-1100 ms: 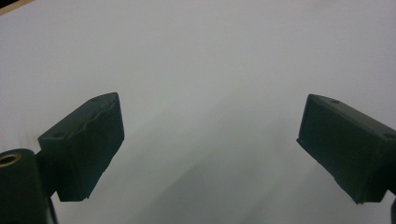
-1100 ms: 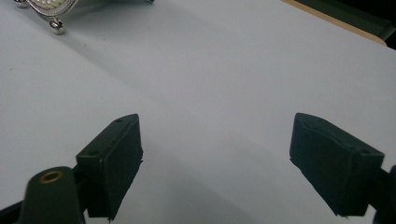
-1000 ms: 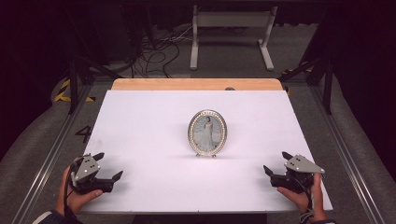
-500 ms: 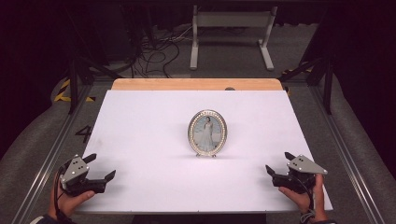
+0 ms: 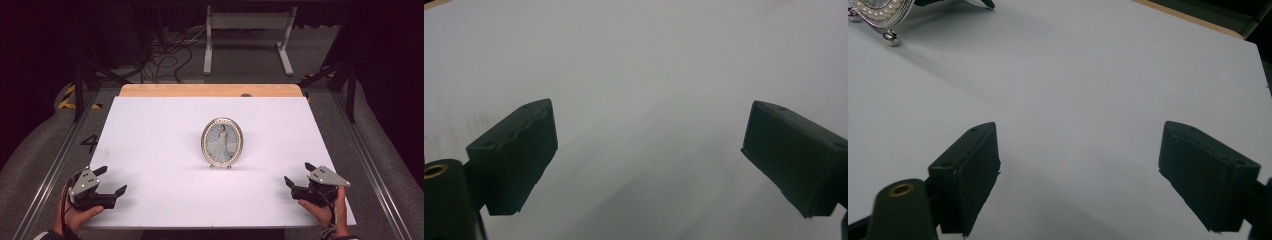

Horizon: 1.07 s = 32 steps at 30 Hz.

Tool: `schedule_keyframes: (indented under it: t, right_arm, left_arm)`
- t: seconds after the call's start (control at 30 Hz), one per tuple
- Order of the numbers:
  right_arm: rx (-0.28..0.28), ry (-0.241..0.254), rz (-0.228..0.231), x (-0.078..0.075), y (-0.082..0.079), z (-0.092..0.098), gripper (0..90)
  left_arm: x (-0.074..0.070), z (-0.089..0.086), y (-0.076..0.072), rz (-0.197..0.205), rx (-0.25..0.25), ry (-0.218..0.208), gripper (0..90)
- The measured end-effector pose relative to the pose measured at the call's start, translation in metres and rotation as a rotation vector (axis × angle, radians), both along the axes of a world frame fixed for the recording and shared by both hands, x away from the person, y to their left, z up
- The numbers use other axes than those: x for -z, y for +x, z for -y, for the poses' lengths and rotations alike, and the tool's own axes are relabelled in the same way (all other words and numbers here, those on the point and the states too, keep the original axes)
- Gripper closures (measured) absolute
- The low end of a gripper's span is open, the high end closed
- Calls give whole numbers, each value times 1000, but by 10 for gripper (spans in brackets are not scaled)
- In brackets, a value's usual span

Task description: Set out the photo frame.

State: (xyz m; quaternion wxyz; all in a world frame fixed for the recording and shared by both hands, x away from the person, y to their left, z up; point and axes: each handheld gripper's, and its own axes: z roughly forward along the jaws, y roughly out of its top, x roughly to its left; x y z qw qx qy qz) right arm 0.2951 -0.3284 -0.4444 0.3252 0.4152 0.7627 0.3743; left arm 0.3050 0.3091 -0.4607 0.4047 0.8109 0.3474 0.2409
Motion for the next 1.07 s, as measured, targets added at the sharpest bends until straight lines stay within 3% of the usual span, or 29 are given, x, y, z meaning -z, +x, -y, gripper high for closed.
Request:
schedule_keyframes:
  t: [1.07]
  right_arm:
    - [-8,-10,-11,3,0,-1,165]
  left_arm:
    - [1,6,2,-12,23,31,79]
